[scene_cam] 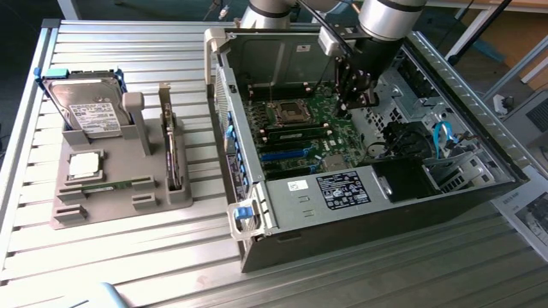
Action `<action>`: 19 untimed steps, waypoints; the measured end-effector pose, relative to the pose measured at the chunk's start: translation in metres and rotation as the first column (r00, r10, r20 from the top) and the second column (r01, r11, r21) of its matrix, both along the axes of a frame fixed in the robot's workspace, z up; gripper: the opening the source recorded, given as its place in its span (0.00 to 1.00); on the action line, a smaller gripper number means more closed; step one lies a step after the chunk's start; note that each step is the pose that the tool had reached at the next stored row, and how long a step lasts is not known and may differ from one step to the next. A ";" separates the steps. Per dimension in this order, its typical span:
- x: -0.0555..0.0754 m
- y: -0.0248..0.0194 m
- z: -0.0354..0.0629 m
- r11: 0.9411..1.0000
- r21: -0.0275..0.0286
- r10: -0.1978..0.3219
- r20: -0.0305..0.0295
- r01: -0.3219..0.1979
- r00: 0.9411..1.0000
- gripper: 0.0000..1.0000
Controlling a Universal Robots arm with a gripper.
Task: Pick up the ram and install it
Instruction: 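Press down the ram until it locks into place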
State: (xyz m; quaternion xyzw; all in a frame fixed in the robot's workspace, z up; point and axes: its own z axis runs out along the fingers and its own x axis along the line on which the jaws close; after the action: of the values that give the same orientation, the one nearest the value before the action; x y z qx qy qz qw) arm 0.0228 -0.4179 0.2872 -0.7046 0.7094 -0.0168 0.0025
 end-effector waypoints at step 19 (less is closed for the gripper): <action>0.000 0.0000 -0.0367 1.000 0.000 0.000 0.000 0.000 1.000 0.11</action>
State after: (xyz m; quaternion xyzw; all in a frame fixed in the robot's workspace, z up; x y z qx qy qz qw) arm 0.0228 -0.4178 0.2505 -0.7046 0.7094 -0.0168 0.0025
